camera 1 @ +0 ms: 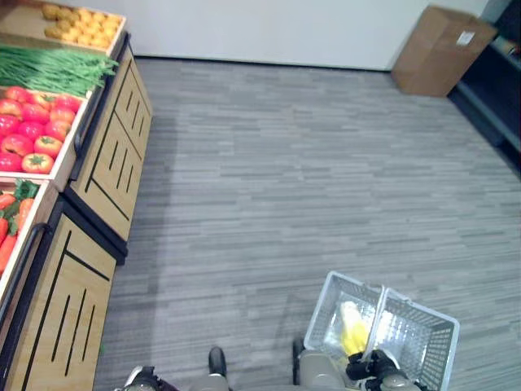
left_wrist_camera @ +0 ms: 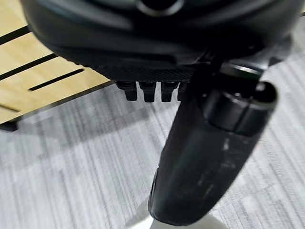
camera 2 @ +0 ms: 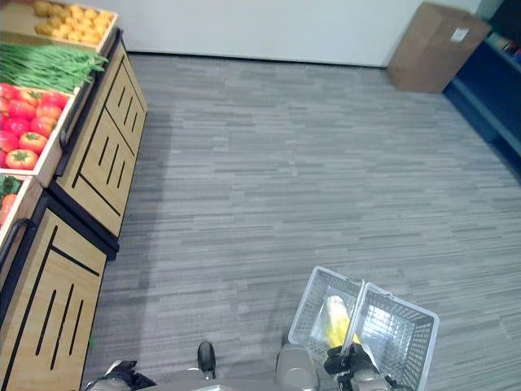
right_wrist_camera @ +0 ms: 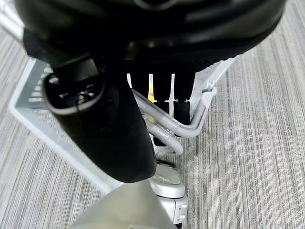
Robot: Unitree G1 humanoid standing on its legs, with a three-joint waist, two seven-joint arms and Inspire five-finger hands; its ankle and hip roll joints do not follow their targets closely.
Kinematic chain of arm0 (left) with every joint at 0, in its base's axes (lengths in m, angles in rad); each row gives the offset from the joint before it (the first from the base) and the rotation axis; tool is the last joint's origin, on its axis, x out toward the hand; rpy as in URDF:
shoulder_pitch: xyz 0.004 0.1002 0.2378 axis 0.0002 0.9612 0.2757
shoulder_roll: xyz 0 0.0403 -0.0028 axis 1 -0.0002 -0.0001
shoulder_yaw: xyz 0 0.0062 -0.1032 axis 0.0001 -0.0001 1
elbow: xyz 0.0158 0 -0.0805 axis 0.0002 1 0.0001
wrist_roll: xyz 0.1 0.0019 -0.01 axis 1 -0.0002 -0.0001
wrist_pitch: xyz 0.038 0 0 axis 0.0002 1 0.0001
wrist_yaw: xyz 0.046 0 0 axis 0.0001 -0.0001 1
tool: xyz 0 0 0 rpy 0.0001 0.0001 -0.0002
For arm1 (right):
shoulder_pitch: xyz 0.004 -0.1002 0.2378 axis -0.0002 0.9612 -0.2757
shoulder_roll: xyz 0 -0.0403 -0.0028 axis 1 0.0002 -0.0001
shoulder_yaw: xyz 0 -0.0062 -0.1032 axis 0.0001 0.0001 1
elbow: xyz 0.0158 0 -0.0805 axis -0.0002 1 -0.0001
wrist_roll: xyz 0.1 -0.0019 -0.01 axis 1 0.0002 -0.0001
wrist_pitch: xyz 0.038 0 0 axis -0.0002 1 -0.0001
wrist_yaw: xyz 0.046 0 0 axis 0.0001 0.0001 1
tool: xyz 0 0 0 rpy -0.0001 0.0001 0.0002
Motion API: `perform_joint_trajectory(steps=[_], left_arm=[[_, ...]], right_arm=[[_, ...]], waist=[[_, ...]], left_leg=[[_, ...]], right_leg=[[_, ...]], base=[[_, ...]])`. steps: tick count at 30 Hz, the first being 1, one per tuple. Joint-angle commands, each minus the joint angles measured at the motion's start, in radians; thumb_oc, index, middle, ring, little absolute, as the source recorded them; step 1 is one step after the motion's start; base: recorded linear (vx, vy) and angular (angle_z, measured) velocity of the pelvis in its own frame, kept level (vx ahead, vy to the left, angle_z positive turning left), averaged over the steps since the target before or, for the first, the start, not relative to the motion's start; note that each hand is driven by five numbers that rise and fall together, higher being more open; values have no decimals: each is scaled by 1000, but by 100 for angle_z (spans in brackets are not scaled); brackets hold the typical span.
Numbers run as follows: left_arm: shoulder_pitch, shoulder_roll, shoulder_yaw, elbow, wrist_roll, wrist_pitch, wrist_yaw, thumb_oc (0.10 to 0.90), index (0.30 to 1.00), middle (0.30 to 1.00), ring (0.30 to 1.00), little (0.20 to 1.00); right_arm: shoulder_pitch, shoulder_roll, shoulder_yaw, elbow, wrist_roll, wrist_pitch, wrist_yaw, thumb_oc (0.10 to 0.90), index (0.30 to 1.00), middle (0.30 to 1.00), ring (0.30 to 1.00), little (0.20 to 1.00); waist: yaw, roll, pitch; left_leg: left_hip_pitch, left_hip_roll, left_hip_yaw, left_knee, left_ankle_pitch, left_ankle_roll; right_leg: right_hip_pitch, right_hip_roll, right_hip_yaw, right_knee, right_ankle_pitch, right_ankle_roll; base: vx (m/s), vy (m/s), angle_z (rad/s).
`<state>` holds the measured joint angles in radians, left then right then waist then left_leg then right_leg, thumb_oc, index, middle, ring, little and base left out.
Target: Get the vegetables into the basket
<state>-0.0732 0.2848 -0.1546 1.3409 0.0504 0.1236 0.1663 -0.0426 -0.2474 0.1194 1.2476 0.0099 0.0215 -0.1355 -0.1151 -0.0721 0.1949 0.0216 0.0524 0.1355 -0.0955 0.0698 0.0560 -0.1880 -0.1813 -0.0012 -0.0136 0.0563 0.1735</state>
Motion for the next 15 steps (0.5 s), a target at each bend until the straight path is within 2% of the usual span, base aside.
perform_joint_trajectory(steps=[1, 4, 6, 9, 12, 15], left_arm=[[-8, 21, 24, -13, -10, -13, 11, 900, 1000, 1000, 1000, 1000], [2, 8, 24, -12, -16, -16, 4, 900, 1000, 1000, 1000, 1000], [9, 0, 16, -11, -9, -16, 1, 900, 1000, 1000, 1000, 1000], [13, -14, 9, -3, -24, -19, 1, 900, 1000, 1000, 1000, 1000], [3, -26, -3, -22, -47, -26, 15, 900, 1000, 1000, 1000, 1000], [0, -22, -24, -51, -36, -28, 20, 900, 1000, 1000, 1000, 1000]], right_arm=[[88, -20, 70, 59, -50, 55, 23, 400, 300, 300, 300, 300], [101, -19, 80, 62, -72, 60, 32, 400, 300, 300, 300, 300], [115, -25, 86, 65, -76, 53, 27, 400, 300, 300, 300, 300], [109, -47, 103, 65, -88, 46, 31, 400, 300, 300, 300, 300], [91, -82, 96, 35, -48, 26, 18, 400, 300, 300, 300, 300], [87, -97, 100, 17, -41, 22, 19, 400, 300, 300, 300, 300]], waist=[[-57, 20, 13], [-76, 22, 2], [-82, 33, -10], [-89, 74, -30], [-89, 98, -26], [-87, 112, -30]], left_leg=[[283, 31, -63, 8, -241, -114], [350, 63, -82, 8, -264, -140], [353, 82, -103, 8, -254, -146], [355, 147, -123, 8, -145, -172], [288, 191, -144, 132, 28, -195], [290, 217, -151, 127, 109, -206]], right_leg=[[-148, -9, 31, 30, 175, 68], [-177, -12, -51, 22, 206, 80], [-161, -2, -35, 53, 193, 61], [-164, 53, -52, 126, 143, 20], [-131, 79, -96, 157, 86, -30], [-120, 106, -106, 170, 49, -54]], base=[[419, -115, 33], [365, -157, 52], [275, -179, 53], [282, -220, -5], [252, -271, 67], [200, -233, 36]])
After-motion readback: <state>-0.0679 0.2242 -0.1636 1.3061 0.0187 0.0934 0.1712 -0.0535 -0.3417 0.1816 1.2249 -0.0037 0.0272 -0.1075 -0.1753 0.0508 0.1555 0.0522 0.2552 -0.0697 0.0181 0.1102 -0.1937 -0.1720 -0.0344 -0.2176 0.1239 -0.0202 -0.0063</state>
